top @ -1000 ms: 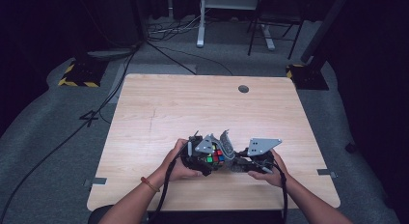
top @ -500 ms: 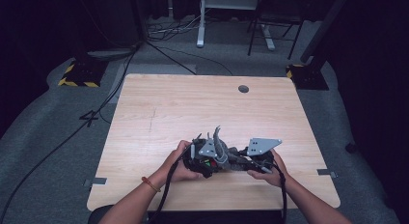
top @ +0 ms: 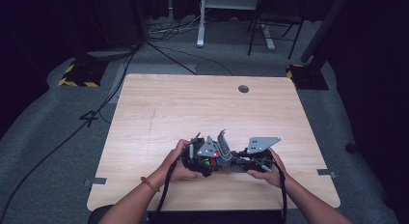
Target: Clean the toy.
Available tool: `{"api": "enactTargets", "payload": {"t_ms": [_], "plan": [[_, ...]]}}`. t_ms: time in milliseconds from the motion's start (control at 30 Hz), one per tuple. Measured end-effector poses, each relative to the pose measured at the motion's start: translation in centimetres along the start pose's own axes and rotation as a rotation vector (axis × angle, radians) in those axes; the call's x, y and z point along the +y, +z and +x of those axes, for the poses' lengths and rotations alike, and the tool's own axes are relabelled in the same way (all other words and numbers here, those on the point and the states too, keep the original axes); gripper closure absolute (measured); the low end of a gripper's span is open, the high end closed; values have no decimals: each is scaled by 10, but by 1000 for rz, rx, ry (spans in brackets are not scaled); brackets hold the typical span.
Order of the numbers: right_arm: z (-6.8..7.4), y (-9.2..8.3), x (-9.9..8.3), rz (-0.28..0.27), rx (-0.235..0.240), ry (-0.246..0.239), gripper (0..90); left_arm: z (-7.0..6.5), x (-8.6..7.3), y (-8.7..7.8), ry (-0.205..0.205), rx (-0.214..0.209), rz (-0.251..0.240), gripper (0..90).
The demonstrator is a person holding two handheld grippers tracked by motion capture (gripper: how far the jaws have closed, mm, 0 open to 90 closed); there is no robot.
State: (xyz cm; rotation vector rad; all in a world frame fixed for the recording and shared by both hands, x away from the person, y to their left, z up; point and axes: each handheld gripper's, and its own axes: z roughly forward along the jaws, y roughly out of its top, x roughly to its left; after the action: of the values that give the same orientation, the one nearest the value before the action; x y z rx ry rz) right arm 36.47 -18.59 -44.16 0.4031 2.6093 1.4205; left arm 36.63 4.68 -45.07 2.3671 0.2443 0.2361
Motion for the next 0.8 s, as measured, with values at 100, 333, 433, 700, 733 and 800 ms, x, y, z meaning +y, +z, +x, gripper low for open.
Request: {"api": "enactTargets", "payload": {"t_ms": [100,333,433,700,733,800], "plan": [[5,-2,4,-11,-34,-32,787,0,0,0,-10,-13,-13,335],[-13,7,-4,31,-91,52,787,-7,7,-8,25,-41,-51,335],[-14,9,-9,74,-73,56,787,-2,6,-18,1,-29,-107,335],[-12,11,-11,36,90,114,787,2,5,-23,-16,3,-151,334],[-12,10,-10,33,85,113,786,3,4,-23,-19,-6,-153,334],[-12,8,-12,16,93,116,787,3,4,-23,-16,-14,-149,333]]}}
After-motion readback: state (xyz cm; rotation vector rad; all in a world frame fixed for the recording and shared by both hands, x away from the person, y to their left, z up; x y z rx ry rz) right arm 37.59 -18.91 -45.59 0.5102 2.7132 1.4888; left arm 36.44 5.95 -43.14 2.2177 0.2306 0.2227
